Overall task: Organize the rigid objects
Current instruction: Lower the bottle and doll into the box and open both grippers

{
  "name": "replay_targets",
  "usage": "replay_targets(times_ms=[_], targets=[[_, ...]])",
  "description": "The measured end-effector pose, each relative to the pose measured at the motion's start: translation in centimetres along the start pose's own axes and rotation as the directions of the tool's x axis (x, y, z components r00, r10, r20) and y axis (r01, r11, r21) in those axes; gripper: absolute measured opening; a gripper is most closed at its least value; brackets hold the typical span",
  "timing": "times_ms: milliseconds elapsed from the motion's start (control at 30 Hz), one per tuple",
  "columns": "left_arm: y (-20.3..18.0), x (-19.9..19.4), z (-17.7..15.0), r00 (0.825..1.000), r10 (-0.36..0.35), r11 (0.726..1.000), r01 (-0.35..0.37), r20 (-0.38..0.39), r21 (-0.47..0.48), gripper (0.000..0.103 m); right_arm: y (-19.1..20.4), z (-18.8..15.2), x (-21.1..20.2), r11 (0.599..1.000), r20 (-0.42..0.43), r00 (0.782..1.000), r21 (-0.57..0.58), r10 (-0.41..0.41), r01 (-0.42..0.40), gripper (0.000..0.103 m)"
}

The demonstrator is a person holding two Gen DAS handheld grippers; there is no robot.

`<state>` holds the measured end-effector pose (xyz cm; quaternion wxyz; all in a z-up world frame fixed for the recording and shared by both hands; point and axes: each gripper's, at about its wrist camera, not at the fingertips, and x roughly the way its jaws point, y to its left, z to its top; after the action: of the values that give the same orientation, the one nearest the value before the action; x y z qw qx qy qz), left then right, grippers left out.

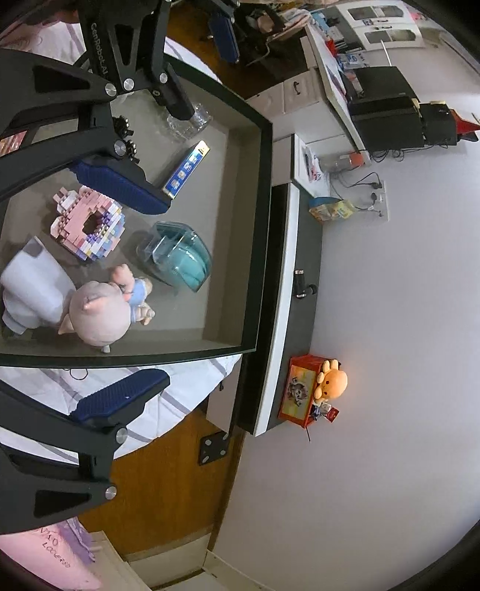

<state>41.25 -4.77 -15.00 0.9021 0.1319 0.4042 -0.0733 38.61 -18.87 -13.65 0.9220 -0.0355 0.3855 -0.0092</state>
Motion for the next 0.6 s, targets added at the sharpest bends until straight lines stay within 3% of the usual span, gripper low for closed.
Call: replay_targets(times_ms=[333, 600], targets=[[0.0, -1.4, -0.3, 1.000, -0.011, 1.000, 0.011, 0.014, -0.006, 0.094, 0.3, -0.3, -1.4, 1.000, 0.016, 1.000, -0.005, -0.002, 0.002, 0.086], [0.2, -7.3, -2.2, 0.994, 0.017, 0.999, -0.013, 0.109, -0.036, 0.094, 0.4, -1.6, -6.3, 1.000, 0.074, 0.997, 0.015, -0.020, 0.019, 0.086]])
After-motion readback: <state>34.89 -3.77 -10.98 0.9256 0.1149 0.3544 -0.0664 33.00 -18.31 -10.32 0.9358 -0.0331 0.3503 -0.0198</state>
